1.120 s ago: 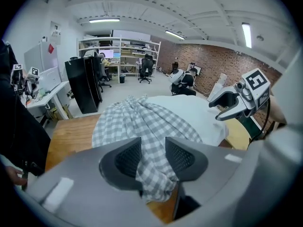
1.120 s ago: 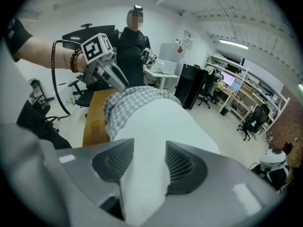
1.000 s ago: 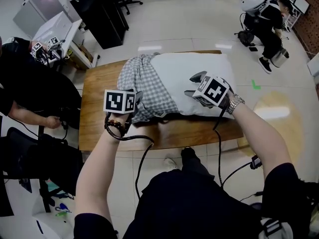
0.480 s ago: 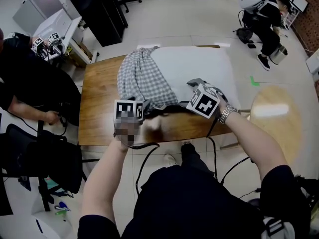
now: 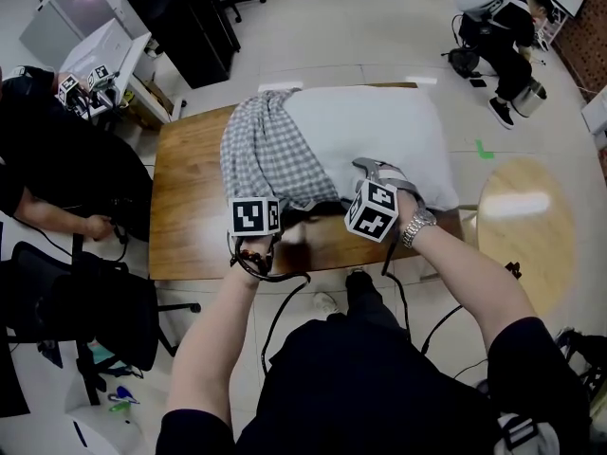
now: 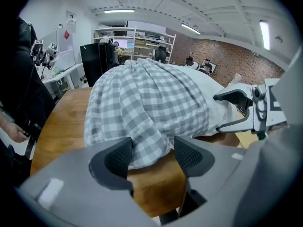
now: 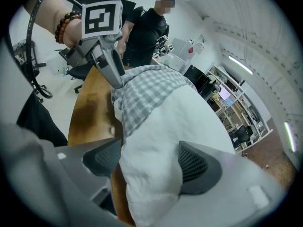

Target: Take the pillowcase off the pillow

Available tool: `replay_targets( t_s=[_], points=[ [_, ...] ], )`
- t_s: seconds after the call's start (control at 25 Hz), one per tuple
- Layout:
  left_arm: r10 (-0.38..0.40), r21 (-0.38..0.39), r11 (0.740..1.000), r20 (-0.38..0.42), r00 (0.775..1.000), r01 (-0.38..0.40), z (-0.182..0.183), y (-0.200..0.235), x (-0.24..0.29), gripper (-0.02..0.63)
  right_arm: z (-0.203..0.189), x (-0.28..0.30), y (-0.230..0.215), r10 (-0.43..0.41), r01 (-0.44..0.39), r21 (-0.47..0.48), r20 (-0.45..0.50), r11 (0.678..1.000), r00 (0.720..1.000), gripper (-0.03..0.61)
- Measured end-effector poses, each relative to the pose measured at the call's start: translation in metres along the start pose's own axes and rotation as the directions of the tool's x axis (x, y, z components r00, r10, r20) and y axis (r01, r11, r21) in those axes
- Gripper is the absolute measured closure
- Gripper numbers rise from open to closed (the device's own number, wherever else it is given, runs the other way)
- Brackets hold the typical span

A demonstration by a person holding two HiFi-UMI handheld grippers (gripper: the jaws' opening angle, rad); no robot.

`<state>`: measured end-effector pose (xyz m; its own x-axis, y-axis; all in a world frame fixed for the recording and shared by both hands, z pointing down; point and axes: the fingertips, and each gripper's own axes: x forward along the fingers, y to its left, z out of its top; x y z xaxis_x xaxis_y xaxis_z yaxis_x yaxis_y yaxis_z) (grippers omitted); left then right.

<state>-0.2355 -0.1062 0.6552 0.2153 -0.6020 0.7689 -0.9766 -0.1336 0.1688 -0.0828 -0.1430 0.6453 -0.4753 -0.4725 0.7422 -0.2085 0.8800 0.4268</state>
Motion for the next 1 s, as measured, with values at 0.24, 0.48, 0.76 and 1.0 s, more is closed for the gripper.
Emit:
replay_targets(
  t_s=[0.24,0.48,0.76,1.0],
  points=[
    [0.035,0.005,0.999,-0.011,0.999,-0.035,-0.002,0.010,0.014,0.403,-0.004,0.009,-0.012,-0.089,0.089,-0.043,-0.006,0.995,0.996,0.342],
    [0.064,0.013,0.998,0.001,0.998,-0.064,-0.001,0.021,0.014,0.530,-0.003,0.003,-0.023,-0.142,0.142,-0.048,0.005,0.989,0.990,0.499],
    [0.089,-0.014,0.996,0.037,0.995,-0.088,0.001,0.034,0.007,0.597,-0.004,-0.006,-0.031,-0.149,0.150,-0.034,0.023,0.988,0.989,0.560],
    [0.106,-0.047,0.993,0.047,0.993,-0.104,0.000,0.051,-0.001,0.600,-0.004,-0.012,-0.034,-0.143,0.143,-0.004,0.018,0.990,0.990,0.563]
  ],
)
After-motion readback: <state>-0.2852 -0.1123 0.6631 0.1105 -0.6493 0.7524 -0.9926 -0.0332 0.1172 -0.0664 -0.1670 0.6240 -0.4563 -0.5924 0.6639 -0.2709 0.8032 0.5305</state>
